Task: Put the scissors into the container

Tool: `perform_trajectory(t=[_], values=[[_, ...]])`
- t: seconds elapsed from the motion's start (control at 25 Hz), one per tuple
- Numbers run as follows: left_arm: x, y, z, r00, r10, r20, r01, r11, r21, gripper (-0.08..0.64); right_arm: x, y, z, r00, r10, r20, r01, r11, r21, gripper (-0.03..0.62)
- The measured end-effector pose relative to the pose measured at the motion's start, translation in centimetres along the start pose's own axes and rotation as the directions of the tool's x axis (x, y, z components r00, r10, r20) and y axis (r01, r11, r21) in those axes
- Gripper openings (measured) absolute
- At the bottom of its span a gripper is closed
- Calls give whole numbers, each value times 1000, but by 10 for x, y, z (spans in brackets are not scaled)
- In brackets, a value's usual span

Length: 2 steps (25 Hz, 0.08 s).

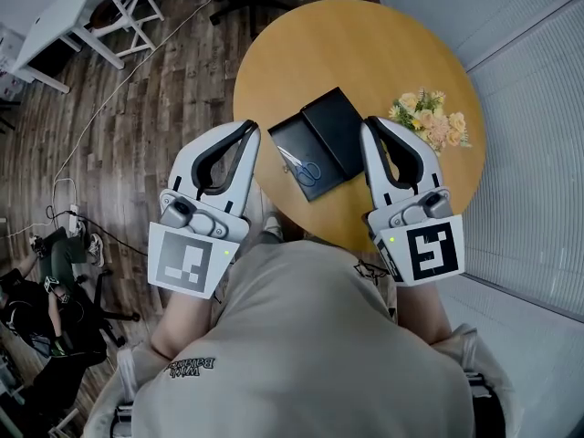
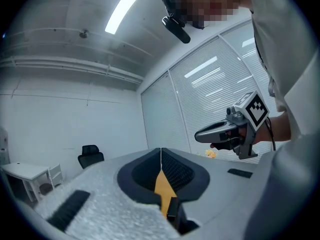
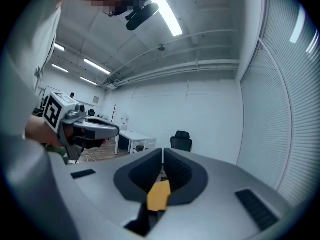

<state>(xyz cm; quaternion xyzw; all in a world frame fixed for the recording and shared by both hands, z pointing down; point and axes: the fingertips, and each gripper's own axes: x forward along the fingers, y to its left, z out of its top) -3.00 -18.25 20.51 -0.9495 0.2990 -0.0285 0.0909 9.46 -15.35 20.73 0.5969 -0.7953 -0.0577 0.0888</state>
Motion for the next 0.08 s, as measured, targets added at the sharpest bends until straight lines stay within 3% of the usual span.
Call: perform_trajectory(t=[0.08], values=[[1,0,-1,1000,1,-3,-1,1000,-3,23,1,-1,-1,1000,-6,-4,6,1000,-23,35]])
